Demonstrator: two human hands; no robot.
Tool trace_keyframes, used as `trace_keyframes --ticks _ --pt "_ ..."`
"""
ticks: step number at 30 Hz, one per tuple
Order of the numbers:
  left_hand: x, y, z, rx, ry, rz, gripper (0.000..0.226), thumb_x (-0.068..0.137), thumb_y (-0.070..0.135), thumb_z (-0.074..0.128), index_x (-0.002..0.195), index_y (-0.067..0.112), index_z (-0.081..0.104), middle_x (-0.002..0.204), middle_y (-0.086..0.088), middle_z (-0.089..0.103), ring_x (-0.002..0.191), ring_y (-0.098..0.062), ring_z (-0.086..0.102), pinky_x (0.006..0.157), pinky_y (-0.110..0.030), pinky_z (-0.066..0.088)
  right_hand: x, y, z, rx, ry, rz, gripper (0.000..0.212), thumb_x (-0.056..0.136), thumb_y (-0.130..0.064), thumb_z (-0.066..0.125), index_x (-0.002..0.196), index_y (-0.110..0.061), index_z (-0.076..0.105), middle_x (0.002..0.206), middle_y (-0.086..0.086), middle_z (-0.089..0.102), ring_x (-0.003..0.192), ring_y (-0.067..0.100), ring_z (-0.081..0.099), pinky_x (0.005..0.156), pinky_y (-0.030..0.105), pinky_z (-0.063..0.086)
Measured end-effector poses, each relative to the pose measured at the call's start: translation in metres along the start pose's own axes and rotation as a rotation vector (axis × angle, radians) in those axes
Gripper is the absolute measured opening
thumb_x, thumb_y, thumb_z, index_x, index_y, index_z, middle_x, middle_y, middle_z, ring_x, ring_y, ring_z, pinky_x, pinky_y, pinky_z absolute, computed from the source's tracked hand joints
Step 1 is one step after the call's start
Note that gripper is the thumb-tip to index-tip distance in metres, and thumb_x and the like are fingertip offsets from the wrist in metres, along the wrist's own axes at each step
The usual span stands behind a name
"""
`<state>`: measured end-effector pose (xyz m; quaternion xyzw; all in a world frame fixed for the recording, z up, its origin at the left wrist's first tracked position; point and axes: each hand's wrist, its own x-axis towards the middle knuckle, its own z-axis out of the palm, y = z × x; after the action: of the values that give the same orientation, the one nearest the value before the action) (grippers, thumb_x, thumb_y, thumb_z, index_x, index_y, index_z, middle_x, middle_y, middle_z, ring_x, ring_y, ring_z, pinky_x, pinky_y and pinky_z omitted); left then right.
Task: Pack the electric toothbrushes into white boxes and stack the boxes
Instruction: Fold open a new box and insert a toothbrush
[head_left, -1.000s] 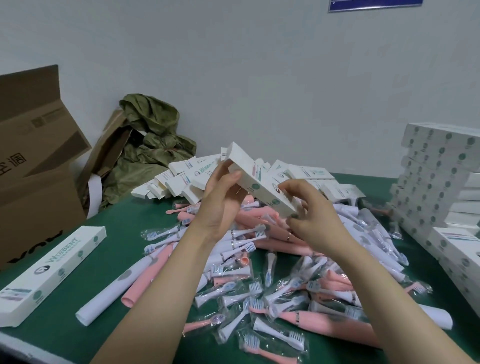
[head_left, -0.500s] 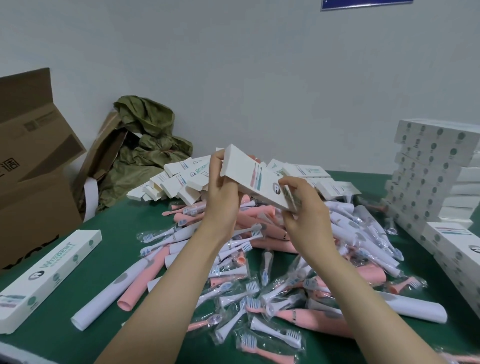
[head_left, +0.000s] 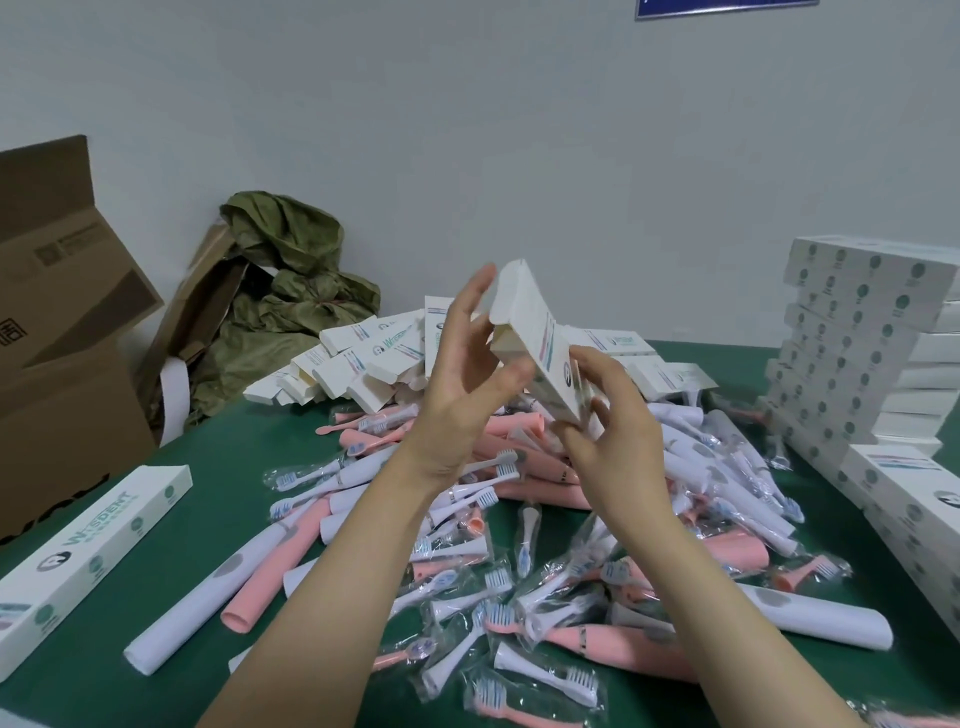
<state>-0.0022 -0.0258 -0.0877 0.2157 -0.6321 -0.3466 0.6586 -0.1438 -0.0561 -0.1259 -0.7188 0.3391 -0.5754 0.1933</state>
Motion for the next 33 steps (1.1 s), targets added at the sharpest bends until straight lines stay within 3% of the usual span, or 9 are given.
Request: trace_keyframes --ticks 2,4,7,10,12,18,23,27,33 --pt "0.001 0.006 0.002 0.049 0.041 0.017 0.070 0.074 0.039 0.078 0.132 0.025 0.041 0.121 0.001 0.057 0.115 -0.017 0.054 0.094 -0.038 0.048 0.002 -0.005 -0.003 -0.025 -0.025 -0.052 0.066 0.074 0.016 0.058 0.131 -0.017 0.049 0.128 -0.007 0.054 0.118 0.006 0.047 0.100 0.019 0.038" --pt "0.004 0.012 0.005 0.141 0.127 0.096 0.066 0.067 0.028 0.084 0.122 0.026 0.047 0.113 0.011 0.060 0.108 -0.008 0.058 0.087 -0.025 0.049 0.002 -0.012 -0.007 -0.045 -0.086 -0.080 0.075 0.073 0.021 0.049 0.132 -0.025 0.045 0.132 -0.010 0.048 0.123 0.000 0.040 0.103 0.009 0.029" --pt "0.008 0.019 0.006 0.335 0.219 0.253 0.064 0.061 0.011 0.084 0.112 0.037 0.055 0.109 0.013 0.061 0.106 -0.008 0.057 0.090 -0.025 0.046 0.006 -0.031 -0.015 0.098 -0.095 -0.009 0.079 0.072 0.017 0.036 0.132 -0.034 0.043 0.138 -0.013 0.045 0.130 -0.002 0.038 0.111 0.018 0.028" --pt "0.007 0.025 0.010 0.641 0.250 0.345 0.062 0.063 0.014 0.084 0.113 0.039 0.057 0.111 0.008 0.055 0.109 -0.007 0.054 0.092 -0.018 0.041 0.018 -0.056 -0.024 0.475 -0.032 0.027 0.054 0.082 -0.009 0.036 0.126 -0.039 0.047 0.135 -0.015 0.052 0.127 -0.003 0.045 0.109 0.022 0.036" --pt "0.004 0.024 0.017 0.785 0.250 0.349 0.061 0.064 0.017 0.082 0.116 0.037 0.057 0.111 0.014 0.052 0.109 -0.004 0.051 0.091 -0.014 0.039 0.024 -0.067 -0.025 0.539 -0.047 0.022 0.038 0.090 -0.029 0.038 0.124 -0.043 0.048 0.134 -0.015 0.054 0.125 -0.002 0.047 0.109 0.028 0.037" --pt "-0.005 0.018 0.035 0.706 0.357 0.195 0.056 0.058 0.028 0.080 0.103 0.046 0.052 0.103 0.020 0.059 0.099 0.007 0.053 0.081 -0.005 0.039 0.017 -0.066 -0.012 0.491 -0.026 0.038 0.041 0.092 -0.026 0.040 0.130 -0.041 0.046 0.136 -0.007 0.055 0.127 0.001 0.047 0.108 0.037 0.040" --pt "-0.005 0.009 0.037 0.813 0.345 0.229 0.048 0.061 0.020 0.076 0.102 0.035 0.056 0.098 0.017 0.058 0.094 0.005 0.052 0.078 -0.007 0.039 0.012 -0.058 -0.004 0.460 0.011 0.030 0.038 0.088 -0.024 0.044 0.118 -0.045 0.054 0.131 -0.017 0.056 0.125 -0.003 0.048 0.108 0.034 0.041" --pt "-0.005 0.006 0.040 0.820 0.356 0.232 0.043 0.063 0.020 0.072 0.103 0.028 0.059 0.098 0.017 0.058 0.094 0.008 0.051 0.078 -0.004 0.037 0.010 -0.054 -0.002 0.398 0.041 -0.001 0.037 0.091 -0.024 0.040 0.118 -0.048 0.048 0.130 -0.024 0.051 0.126 -0.006 0.043 0.110 0.029 0.037" --pt "-0.004 0.005 0.050 0.823 0.391 0.290 0.038 0.077 0.002 0.069 0.097 0.031 0.056 0.092 0.016 0.057 0.089 0.005 0.050 0.077 -0.006 0.037 0.005 -0.046 0.006 0.112 0.097 -0.157 0.045 0.099 -0.019 0.028 0.144 -0.013 0.033 0.143 -0.009 0.032 0.135 -0.002 0.026 0.111 0.010 0.018"
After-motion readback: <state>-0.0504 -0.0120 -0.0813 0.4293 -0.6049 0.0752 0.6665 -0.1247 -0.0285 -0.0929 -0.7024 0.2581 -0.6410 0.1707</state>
